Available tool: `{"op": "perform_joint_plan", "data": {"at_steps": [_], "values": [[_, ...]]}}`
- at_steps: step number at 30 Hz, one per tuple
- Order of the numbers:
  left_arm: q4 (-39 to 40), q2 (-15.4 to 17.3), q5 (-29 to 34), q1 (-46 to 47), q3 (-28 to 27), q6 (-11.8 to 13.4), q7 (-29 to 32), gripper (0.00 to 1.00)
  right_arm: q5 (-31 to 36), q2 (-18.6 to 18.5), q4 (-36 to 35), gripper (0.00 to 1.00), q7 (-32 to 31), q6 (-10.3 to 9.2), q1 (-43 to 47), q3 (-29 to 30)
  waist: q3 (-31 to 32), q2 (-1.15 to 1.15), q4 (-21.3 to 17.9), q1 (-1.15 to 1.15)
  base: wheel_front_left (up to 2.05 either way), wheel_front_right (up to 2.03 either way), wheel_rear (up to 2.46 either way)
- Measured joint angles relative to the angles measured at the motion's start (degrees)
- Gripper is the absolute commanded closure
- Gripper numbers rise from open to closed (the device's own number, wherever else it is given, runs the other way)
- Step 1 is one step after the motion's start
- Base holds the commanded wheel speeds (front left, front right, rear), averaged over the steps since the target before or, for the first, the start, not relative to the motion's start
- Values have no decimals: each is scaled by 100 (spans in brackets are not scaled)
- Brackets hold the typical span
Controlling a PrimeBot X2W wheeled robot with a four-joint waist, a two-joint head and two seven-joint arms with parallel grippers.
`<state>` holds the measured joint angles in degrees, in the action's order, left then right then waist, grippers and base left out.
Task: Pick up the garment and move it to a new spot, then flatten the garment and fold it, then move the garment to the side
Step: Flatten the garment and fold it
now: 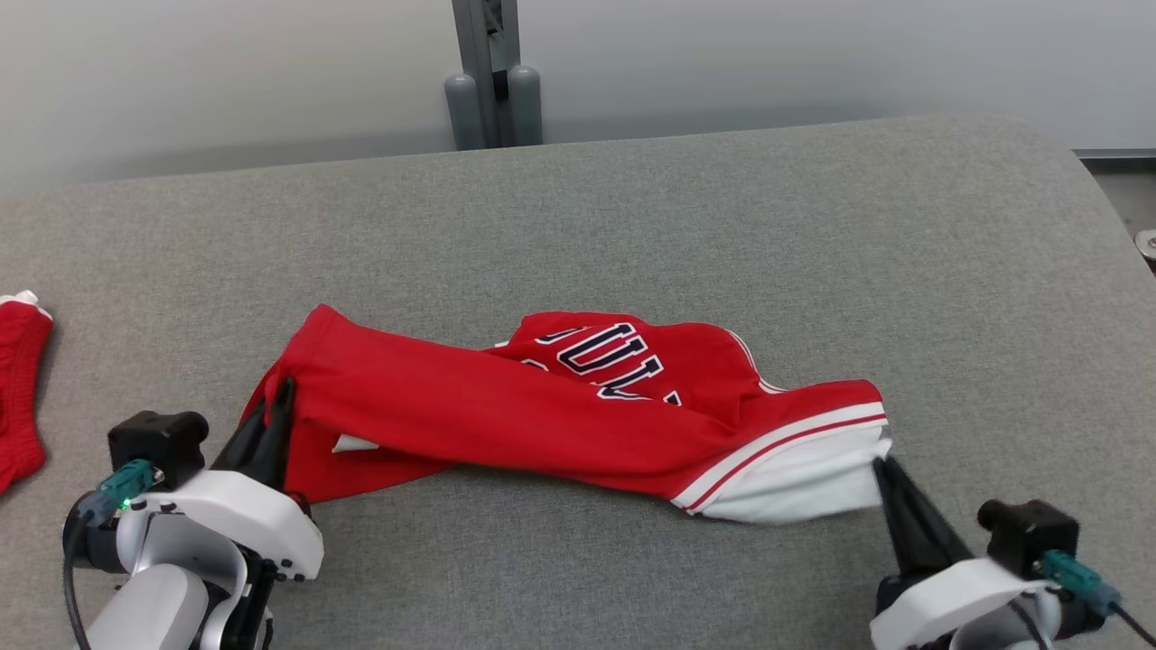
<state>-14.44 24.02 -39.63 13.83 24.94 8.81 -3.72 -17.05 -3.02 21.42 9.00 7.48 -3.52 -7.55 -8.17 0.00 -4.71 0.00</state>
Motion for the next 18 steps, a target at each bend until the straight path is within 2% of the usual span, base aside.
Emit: {"op": "perform_joint_plan", "data": {"at_steps": [10,18], "values": [[1507,259,319,1,-311,612,-219,100,415,-82,-2234,100,313,1,-494,465,196,0,-3,0,0,0,0],[2822,394,715,319,-428,1001,-258,100,735,-229,-3646,100,212,1,-1155,541,362,0,121,0,0,0,0]]}}
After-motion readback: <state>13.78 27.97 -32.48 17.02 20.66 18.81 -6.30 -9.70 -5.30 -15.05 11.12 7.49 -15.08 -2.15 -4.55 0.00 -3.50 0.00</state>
